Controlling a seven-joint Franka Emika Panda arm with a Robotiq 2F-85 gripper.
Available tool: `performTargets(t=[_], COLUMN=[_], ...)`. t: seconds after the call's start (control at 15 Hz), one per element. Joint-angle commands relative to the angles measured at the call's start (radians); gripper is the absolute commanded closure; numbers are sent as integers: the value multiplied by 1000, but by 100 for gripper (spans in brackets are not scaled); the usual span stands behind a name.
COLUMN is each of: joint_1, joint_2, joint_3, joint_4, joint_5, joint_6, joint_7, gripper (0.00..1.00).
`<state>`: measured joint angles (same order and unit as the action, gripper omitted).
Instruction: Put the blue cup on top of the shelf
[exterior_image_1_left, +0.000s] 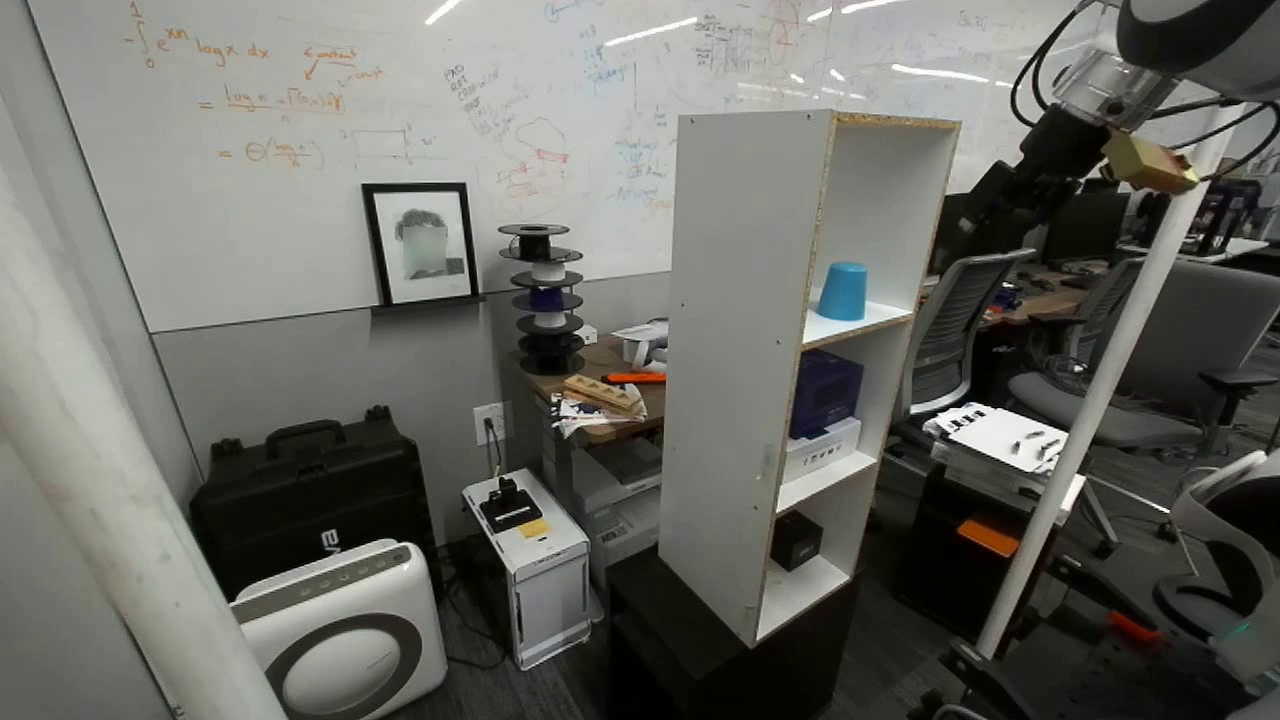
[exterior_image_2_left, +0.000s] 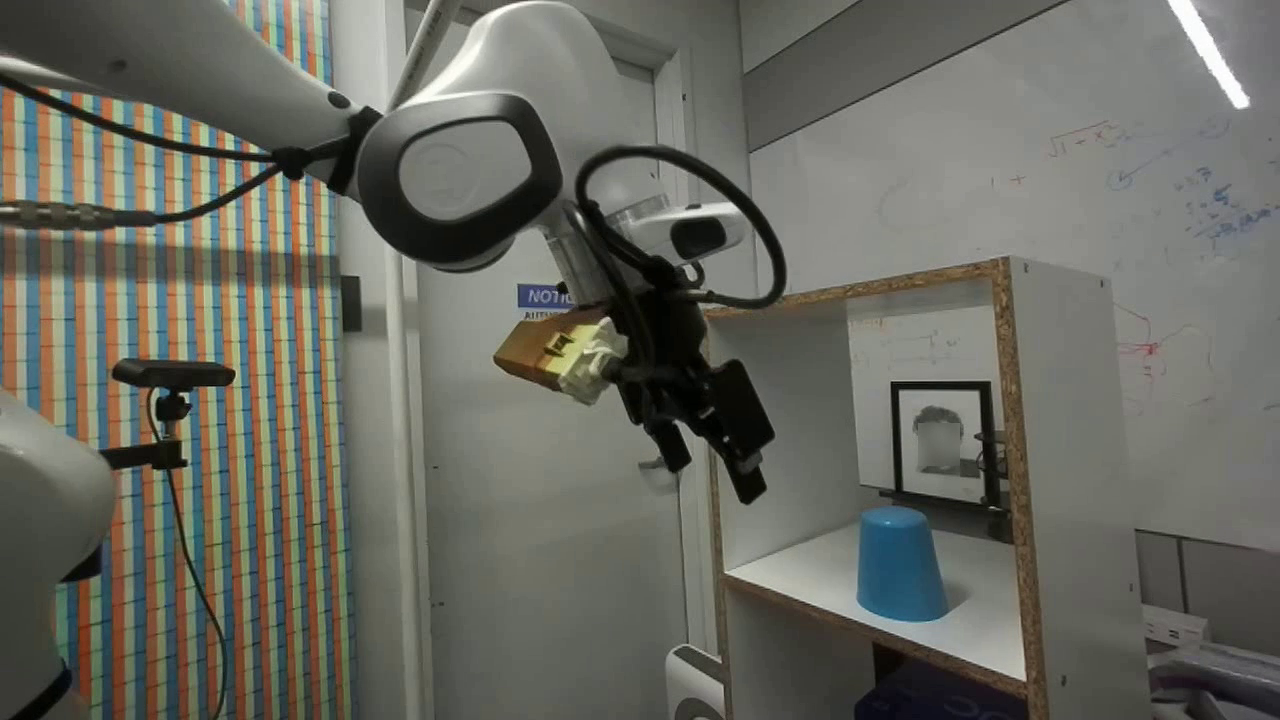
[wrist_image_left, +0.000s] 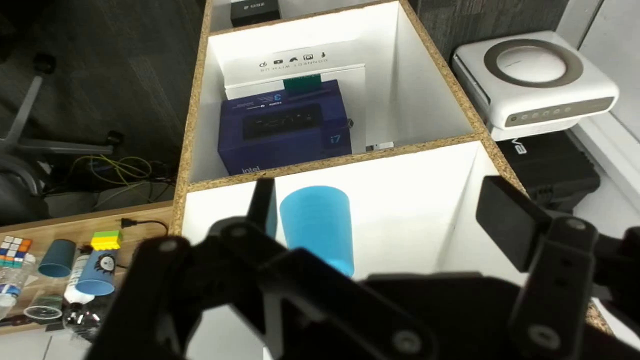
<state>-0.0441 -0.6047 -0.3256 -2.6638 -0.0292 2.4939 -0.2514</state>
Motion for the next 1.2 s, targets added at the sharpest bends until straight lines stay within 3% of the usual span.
performTargets(t=[0.0, 0.4, 0.73, 0.8, 1.13], joint_1=[10, 7, -10, -26, -32], joint_2=[155, 351, 484, 426, 483], joint_3=[-10, 5, 49, 55, 70], joint_4=[93, 215, 310, 251, 289], joint_5=[42, 66, 106, 86, 90], joint_6=[96, 205, 203, 200, 200], joint_7=[-58, -47, -7, -26, -10], gripper=[0, 0, 0, 0, 0])
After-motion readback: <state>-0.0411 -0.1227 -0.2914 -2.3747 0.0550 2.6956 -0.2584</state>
